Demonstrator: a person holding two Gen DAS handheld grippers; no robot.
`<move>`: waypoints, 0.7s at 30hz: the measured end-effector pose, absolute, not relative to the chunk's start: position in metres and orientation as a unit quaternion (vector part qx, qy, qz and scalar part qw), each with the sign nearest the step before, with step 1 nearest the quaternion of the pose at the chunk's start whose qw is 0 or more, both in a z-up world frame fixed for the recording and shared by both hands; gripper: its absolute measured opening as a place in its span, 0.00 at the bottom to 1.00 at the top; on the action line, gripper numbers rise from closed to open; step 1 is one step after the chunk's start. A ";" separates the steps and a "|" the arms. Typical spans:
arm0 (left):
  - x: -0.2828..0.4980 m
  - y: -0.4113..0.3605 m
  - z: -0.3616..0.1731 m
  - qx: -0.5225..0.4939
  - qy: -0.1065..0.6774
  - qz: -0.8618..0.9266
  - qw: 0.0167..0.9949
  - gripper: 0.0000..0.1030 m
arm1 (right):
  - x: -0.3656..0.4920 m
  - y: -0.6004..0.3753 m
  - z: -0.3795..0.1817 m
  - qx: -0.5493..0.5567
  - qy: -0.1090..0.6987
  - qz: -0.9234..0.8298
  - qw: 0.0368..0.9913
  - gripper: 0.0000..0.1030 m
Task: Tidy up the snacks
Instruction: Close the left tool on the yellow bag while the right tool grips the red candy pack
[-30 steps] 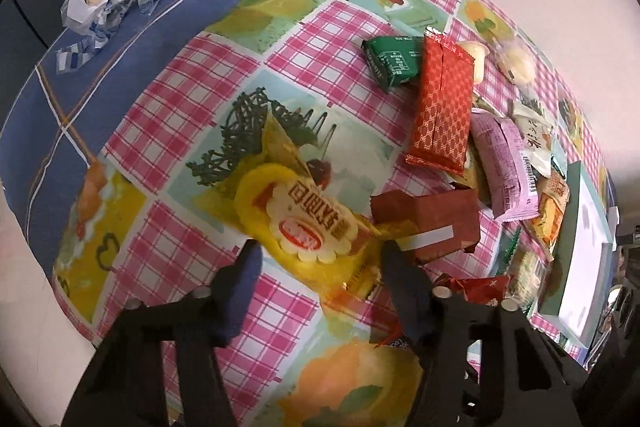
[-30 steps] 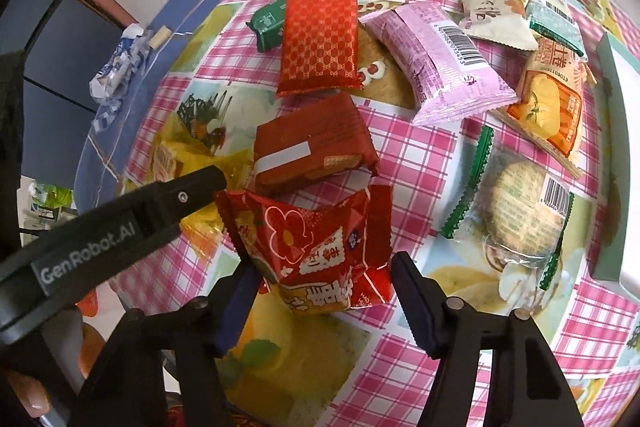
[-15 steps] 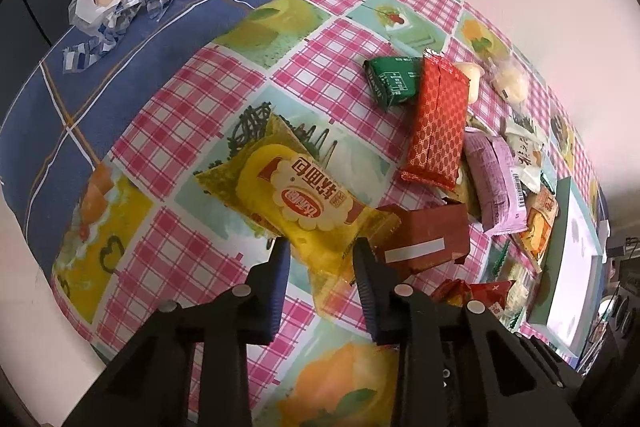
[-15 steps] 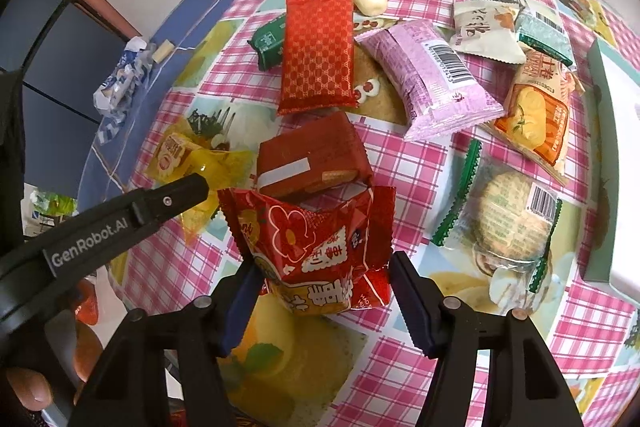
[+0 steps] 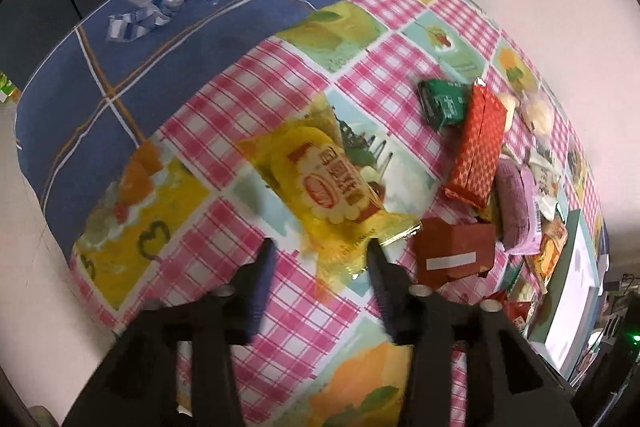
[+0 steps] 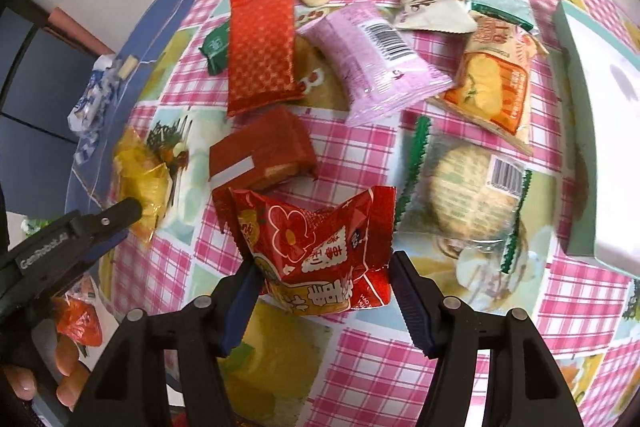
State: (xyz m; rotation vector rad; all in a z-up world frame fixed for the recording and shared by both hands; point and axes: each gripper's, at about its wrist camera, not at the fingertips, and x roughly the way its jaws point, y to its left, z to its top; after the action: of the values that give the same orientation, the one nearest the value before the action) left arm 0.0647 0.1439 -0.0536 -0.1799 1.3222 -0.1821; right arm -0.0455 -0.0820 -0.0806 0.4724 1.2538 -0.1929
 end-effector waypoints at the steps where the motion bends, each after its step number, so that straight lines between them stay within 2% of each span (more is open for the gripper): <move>1: 0.065 0.145 -0.052 -0.087 0.610 -0.086 0.783 0.57 | -0.046 -0.082 -0.080 0.217 0.579 -0.090 0.780 0.65; 5: 0.068 0.145 -0.045 -0.108 0.604 -0.091 0.784 0.64 | -0.044 -0.083 -0.078 0.214 0.578 -0.091 0.782 0.65; 15: 0.106 0.128 -0.063 -0.111 0.616 -0.045 0.778 0.63 | -0.045 -0.087 -0.079 0.216 0.579 -0.095 0.781 0.65; 16: 0.109 0.127 -0.067 -0.106 0.618 -0.037 0.778 0.61 | -0.045 -0.086 -0.079 0.215 0.579 -0.095 0.781 0.65; 17: 0.112 0.127 -0.070 -0.104 0.620 -0.033 0.777 0.52 | -0.045 -0.086 -0.079 0.215 0.579 -0.094 0.781 0.65; 20: 0.112 0.124 -0.078 -0.102 0.627 -0.033 0.772 0.41 | -0.045 -0.084 -0.079 0.215 0.577 -0.095 0.782 0.65; 21: 0.112 0.123 -0.079 -0.102 0.628 -0.036 0.771 0.41 | -0.045 -0.083 -0.079 0.215 0.577 -0.095 0.782 0.65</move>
State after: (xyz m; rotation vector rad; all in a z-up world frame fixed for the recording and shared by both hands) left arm 0.1115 0.1227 -0.0786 -0.2209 1.3608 -0.0779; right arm -0.0446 -0.0833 -0.0791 0.4646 1.2456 -0.2043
